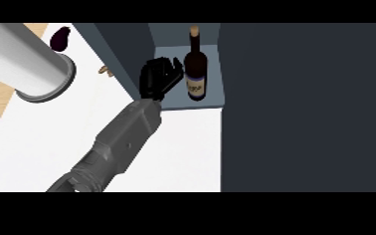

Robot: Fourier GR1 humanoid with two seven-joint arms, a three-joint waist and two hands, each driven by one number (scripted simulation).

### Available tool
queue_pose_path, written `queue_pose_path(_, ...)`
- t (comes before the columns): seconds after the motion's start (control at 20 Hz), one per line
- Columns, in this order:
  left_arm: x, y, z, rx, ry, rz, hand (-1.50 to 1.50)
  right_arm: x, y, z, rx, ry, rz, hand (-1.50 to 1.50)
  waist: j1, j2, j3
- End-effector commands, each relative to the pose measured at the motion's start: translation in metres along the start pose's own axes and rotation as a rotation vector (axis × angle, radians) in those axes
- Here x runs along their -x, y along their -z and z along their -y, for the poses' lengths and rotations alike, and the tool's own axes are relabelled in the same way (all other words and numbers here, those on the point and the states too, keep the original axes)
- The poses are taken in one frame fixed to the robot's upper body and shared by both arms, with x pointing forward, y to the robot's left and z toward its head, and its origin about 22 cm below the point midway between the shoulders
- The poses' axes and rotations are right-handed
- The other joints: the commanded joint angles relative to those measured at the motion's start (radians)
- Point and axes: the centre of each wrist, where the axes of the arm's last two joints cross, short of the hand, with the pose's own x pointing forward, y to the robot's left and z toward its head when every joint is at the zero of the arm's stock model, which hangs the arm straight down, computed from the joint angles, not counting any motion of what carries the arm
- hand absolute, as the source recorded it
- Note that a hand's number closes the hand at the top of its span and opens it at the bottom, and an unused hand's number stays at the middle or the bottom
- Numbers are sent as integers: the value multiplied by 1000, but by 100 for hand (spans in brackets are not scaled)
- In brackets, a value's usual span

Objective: Pick up the wine, place it into the cabinet and close the cabinet

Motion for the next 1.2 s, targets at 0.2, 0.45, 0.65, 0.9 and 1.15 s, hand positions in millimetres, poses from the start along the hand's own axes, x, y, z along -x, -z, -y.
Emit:
queue_pose_path(0.2,6,-1,-12,-52,12,97,150,-11,-5,-6,-17,-27,25,-150,14,-3,0)
queue_pose_path(0.45,0,4,-14,-20,5,173,-150,-4,2,8,21,-21,12,-150,27,-5,0)
queue_pose_path(0.65,11,-11,-9,31,-16,209,-150,-4,3,-6,27,-47,-2,-150,48,-13,0)
queue_pose_path(0.9,-5,-3,-9,40,17,219,-150,-8,-3,-26,22,-31,-12,-150,73,-24,1)
queue_pose_path(1.15,10,-31,-15,94,36,201,-150,-13,13,-26,16,-36,-10,-150,75,-20,1)
